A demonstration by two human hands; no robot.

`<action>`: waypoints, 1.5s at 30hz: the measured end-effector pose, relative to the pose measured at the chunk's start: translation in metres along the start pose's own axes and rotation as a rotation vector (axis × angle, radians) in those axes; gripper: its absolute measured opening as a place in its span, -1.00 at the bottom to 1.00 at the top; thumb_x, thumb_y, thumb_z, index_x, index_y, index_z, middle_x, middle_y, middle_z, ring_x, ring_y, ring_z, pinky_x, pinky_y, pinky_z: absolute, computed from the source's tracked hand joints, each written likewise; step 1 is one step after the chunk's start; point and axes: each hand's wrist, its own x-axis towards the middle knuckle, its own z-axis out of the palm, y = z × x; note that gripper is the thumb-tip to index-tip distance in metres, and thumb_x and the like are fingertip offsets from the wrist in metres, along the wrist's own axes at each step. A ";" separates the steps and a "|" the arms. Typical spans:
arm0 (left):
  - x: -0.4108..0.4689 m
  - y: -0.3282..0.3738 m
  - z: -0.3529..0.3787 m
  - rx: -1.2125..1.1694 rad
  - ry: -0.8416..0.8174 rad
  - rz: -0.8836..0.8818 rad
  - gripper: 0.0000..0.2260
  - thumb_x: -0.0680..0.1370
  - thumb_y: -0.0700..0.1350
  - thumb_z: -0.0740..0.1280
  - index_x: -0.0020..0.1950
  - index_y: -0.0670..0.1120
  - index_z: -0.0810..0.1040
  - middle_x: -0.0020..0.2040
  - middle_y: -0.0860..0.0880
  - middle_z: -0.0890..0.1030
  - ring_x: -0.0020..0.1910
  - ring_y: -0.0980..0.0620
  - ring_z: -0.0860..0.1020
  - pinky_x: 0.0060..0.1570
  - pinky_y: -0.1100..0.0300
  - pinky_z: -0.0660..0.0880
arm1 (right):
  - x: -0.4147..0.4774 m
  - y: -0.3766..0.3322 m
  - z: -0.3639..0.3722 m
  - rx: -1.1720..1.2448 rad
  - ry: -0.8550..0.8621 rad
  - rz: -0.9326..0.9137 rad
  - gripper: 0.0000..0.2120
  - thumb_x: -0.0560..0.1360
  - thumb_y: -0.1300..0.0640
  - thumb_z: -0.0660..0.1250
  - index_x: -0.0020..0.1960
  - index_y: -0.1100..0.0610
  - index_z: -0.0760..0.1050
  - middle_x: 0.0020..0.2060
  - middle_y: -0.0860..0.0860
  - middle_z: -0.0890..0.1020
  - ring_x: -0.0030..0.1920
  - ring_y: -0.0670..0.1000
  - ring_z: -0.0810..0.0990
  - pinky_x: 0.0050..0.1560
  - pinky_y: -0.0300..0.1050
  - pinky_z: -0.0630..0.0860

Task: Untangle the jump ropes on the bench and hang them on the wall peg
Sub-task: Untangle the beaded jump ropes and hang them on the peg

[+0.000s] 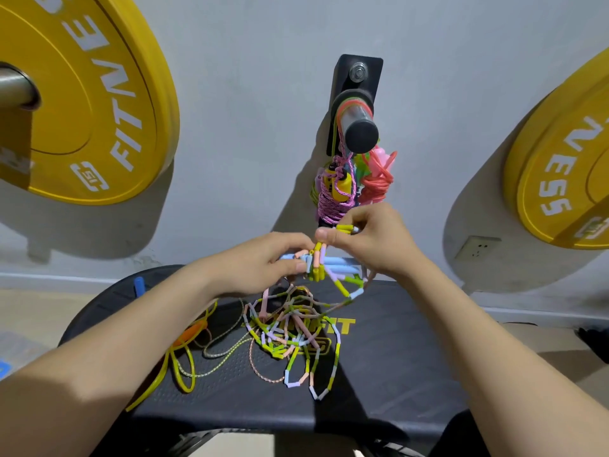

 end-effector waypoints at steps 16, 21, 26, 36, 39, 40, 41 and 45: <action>0.011 -0.016 -0.007 0.142 0.631 -0.297 -0.80 0.61 -0.12 0.43 0.19 0.11 0.72 -0.13 0.21 0.67 -0.12 0.07 0.58 -0.12 0.24 0.41 | -0.019 -0.019 0.000 0.313 -0.896 0.377 -0.71 0.68 0.02 0.37 0.34 0.12 0.55 -0.47 0.10 0.54 -0.51 0.10 0.60 -0.45 -0.13 0.59; 0.007 -0.019 0.000 0.368 0.445 -0.281 -0.85 0.48 0.03 0.47 0.03 0.07 0.68 -0.13 0.06 0.67 -0.10 -0.06 0.58 -0.10 0.06 0.51 | -0.023 -0.025 0.002 0.176 -0.634 0.043 -0.66 0.72 -0.01 0.30 -0.03 0.23 0.65 -0.54 -0.12 0.37 -0.54 -0.08 0.36 -0.47 -0.20 0.31; 0.004 -0.009 0.005 0.312 0.199 -0.107 -0.82 0.47 -0.11 0.42 -0.05 0.05 0.43 -0.28 -0.01 0.47 -0.28 -0.05 0.39 -0.27 -0.03 0.36 | -0.008 -0.017 0.000 -0.074 -0.205 -0.173 -0.65 0.73 0.02 0.28 -0.19 0.09 0.62 -0.48 -0.16 0.52 -0.41 -0.12 0.47 -0.33 -0.20 0.35; 0.001 0.009 0.009 -0.204 0.328 -0.078 -0.73 0.48 -0.01 0.34 0.15 0.15 0.41 -0.05 0.11 0.57 -0.23 0.03 0.50 -0.23 0.08 0.46 | -0.003 0.002 -0.005 0.075 -0.251 0.026 -0.62 0.73 0.03 0.28 -0.12 0.23 0.67 -0.41 0.10 0.42 -0.35 -0.07 0.28 -0.30 -0.12 0.25; 0.000 0.007 0.006 -0.226 0.319 -0.076 -0.51 0.49 -0.19 0.40 0.31 0.19 0.35 0.11 0.01 0.57 -0.10 0.07 0.60 -0.08 -0.01 0.57 | -0.008 -0.004 0.001 0.161 -0.421 0.120 -0.56 0.75 0.01 0.21 -0.05 0.37 0.57 -0.44 0.07 0.25 -0.46 -0.02 0.15 -0.43 -0.17 0.13; -0.001 0.007 0.004 -0.225 0.290 -0.058 -0.38 0.50 -0.27 0.43 0.42 0.22 0.33 0.15 -0.02 0.58 -0.02 0.00 0.65 0.01 -0.09 0.61 | -0.010 -0.005 0.002 0.177 -0.448 0.144 -0.49 0.76 -0.06 0.18 -0.04 0.40 0.51 -0.42 0.11 0.23 -0.47 0.01 0.14 -0.43 -0.16 0.13; -0.002 0.008 0.002 -0.216 0.250 -0.030 -0.27 0.50 -0.32 0.45 0.51 0.25 0.30 0.18 -0.01 0.60 0.05 -0.05 0.68 0.10 -0.13 0.62 | -0.011 -0.006 0.001 0.186 -0.463 0.159 -0.44 0.75 -0.11 0.16 -0.05 0.42 0.47 -0.39 0.13 0.23 -0.45 0.02 0.15 -0.43 -0.15 0.14; 0.002 0.012 0.001 -0.265 0.150 0.081 -0.36 0.54 -0.30 0.51 0.55 0.09 0.43 0.30 -0.01 0.65 0.25 -0.10 0.66 0.31 -0.07 0.58 | -0.014 -0.008 -0.002 0.234 -0.466 0.219 -0.54 0.65 -0.13 0.28 -0.23 0.22 0.55 -0.40 0.12 0.31 -0.41 0.04 0.21 -0.44 -0.18 0.19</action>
